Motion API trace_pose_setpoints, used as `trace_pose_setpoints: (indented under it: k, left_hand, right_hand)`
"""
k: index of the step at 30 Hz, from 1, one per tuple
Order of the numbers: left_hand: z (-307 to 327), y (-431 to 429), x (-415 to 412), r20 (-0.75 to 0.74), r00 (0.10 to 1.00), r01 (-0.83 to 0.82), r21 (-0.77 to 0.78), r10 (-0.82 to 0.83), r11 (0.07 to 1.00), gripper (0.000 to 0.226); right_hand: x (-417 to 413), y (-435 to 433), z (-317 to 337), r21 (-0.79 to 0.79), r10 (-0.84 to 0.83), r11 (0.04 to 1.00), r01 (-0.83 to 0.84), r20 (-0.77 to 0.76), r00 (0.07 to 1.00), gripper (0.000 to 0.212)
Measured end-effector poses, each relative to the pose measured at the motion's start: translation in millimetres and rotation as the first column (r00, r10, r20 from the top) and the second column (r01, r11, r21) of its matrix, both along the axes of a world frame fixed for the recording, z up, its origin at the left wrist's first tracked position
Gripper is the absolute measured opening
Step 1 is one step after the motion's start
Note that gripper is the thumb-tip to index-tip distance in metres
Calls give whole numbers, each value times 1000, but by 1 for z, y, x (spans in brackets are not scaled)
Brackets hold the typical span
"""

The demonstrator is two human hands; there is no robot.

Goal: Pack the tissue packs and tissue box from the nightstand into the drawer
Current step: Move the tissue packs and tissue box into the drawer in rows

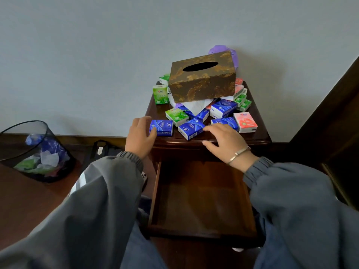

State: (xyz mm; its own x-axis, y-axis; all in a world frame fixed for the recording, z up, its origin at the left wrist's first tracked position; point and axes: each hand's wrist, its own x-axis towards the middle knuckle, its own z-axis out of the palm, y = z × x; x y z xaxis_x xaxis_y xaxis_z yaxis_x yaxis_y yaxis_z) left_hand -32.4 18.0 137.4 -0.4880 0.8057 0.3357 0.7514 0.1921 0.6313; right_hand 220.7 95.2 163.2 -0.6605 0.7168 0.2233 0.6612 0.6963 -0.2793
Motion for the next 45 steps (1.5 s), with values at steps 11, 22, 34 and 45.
trace_pose_setpoints:
  k: [11, 22, 34, 45]
  left_hand:
    - [-8, 37, -20, 98, 991, 125, -358, -96, 925, 62]
    - [-1, 24, -5, 265, 963, 142, -370, -42, 918, 42]
    - [-14, -6, 63, 938, 346, 63, -52, 27, 997, 29]
    - [-10, -5, 87, 997, 51, 301, 41, -59, 953, 50]
  right_hand:
    - [-52, 28, -36, 74, -66, 996, 50, 230, 971, 63]
    - [-72, 48, -11, 133, -44, 991, -5, 363, 931, 55]
    - [-48, -16, -12, -349, -359, 914, 209, -449, 818, 34]
    - [-25, -63, -26, -375, -126, 925, -58, -448, 885, 39]
